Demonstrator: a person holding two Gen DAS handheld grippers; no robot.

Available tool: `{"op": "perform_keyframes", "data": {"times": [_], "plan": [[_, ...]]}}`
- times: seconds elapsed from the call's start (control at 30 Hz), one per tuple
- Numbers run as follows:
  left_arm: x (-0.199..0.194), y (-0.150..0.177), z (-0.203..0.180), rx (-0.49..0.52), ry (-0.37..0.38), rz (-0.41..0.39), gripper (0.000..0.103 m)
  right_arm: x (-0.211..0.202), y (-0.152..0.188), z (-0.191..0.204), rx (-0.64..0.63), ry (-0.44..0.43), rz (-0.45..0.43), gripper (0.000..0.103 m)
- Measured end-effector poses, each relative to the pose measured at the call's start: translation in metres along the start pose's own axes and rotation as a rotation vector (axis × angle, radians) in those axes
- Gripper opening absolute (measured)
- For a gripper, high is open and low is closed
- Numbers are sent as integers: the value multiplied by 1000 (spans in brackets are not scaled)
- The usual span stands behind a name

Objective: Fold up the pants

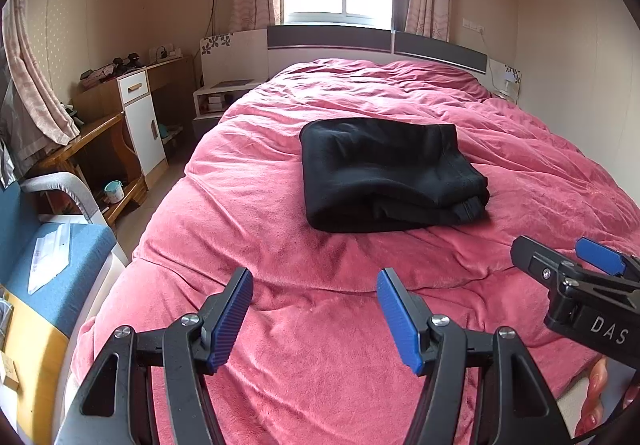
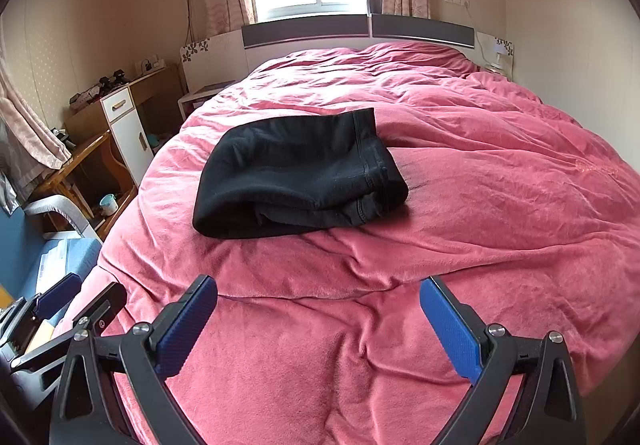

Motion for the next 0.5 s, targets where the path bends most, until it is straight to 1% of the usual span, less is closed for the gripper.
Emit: {"op": "perform_keyframes", "data": {"times": [0.5], "plan": [[0, 2, -3, 11, 2, 0, 65, 3, 2, -3, 5, 2, 18, 102]]}}
Point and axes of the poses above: each gripper's, at about its wrist camera, not at the fingertips, and x roughly the way its jaws point, z to its left, y to its underside, the point moved 3 cm from there along x, roughly the way its jaws point, and after that the axes turned 7 degrees about -y, right-handed, at the moved point
